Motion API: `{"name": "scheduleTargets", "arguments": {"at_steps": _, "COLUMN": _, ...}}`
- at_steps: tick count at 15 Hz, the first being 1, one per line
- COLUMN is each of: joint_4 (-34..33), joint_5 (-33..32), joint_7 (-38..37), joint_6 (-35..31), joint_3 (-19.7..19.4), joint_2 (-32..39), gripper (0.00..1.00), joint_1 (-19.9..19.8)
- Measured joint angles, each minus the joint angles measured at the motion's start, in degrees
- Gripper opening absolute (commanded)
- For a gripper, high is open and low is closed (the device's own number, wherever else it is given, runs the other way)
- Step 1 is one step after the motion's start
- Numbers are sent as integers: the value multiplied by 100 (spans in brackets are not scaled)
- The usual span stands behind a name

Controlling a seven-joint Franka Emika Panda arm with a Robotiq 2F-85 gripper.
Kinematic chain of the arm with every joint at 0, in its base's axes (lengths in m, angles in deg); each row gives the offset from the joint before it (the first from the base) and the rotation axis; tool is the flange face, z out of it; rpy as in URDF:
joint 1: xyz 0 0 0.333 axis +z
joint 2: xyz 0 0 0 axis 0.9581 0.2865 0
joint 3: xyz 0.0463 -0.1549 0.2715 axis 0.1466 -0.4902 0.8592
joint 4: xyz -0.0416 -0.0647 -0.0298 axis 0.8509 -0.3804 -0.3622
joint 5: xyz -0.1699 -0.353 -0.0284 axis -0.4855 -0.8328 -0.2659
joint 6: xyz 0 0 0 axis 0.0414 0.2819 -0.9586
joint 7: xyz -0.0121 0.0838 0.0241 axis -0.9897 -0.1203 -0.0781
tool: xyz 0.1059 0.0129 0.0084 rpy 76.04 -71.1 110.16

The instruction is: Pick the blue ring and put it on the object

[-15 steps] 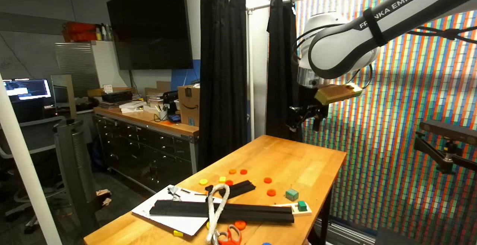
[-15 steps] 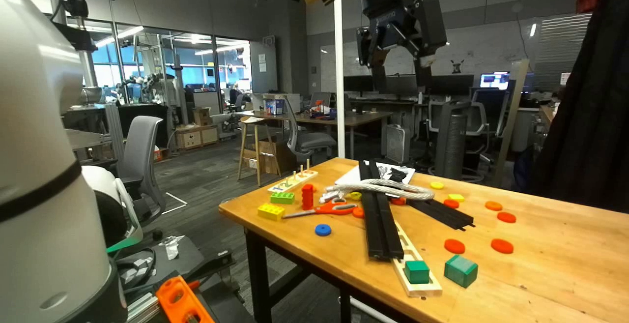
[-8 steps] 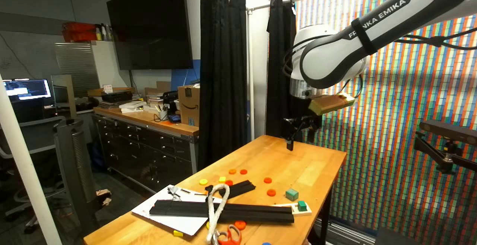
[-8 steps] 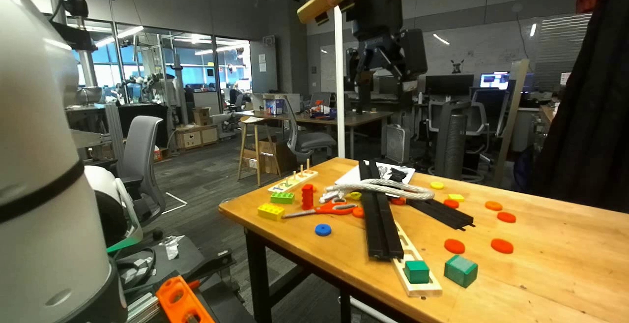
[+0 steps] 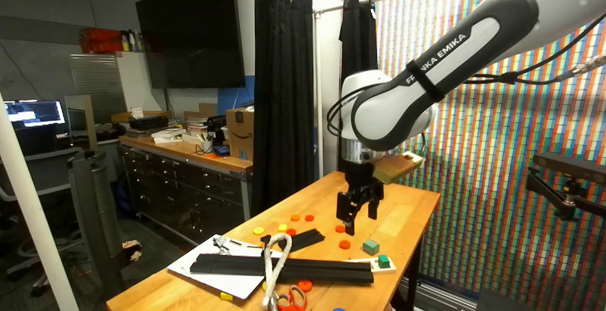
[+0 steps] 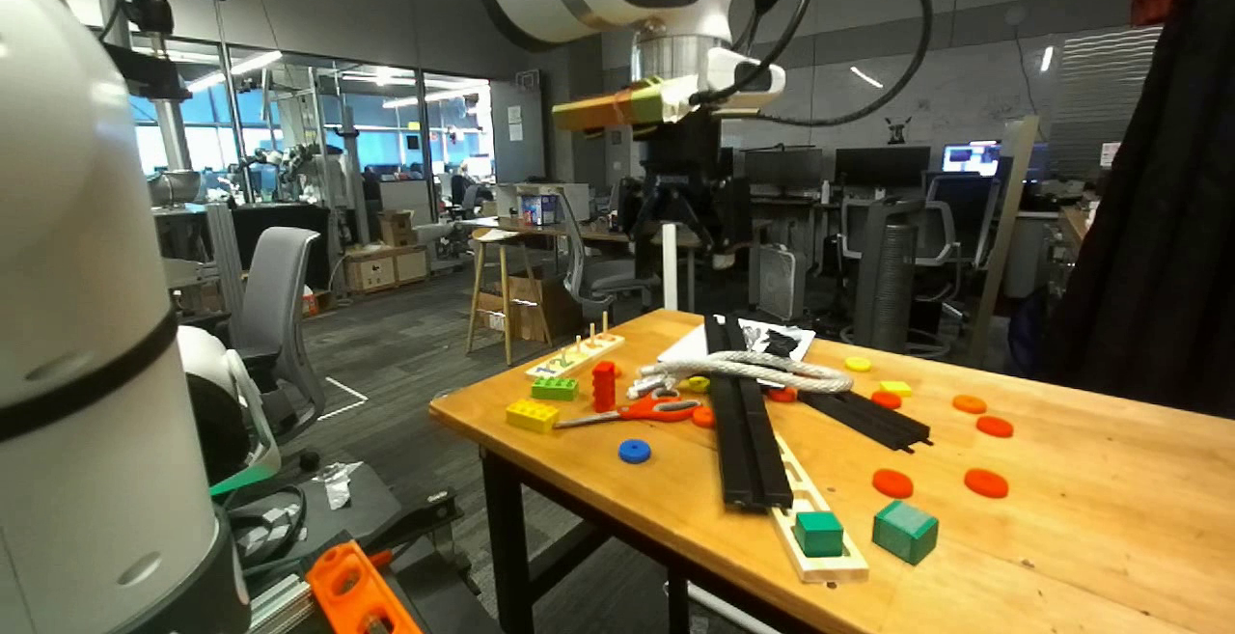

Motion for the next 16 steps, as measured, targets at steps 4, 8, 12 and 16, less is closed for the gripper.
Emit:
{"name": "scheduleTargets", "arguments": {"at_steps": 4, "joint_4": 87, "joint_5": 0, "joint_7": 192, "joint_6": -714, "joint_3": 171, "joint_2": 745, "gripper": 100, "joint_1": 174}}
{"name": "scheduleTargets", "arguments": {"at_steps": 8, "joint_4": 158, "joint_5": 0, "joint_7": 306, "joint_6": -1462, "joint_3": 266, "joint_2": 1365, "gripper": 100, "joint_1": 217}}
{"name": "scheduleTargets", "arguments": {"at_steps": 12, "joint_4": 210, "joint_5": 3, "joint_7": 426, "joint_6": -2089, "joint_3": 273, "joint_2": 1879, "gripper": 100, "joint_1": 216}}
{"name": "scheduleTargets", "arguments": {"at_steps": 16, "joint_4": 210, "joint_5": 21, "joint_7": 573, "joint_6": -2470, "joint_3": 296, "joint_2": 2257, "gripper": 100, "joint_1": 216}}
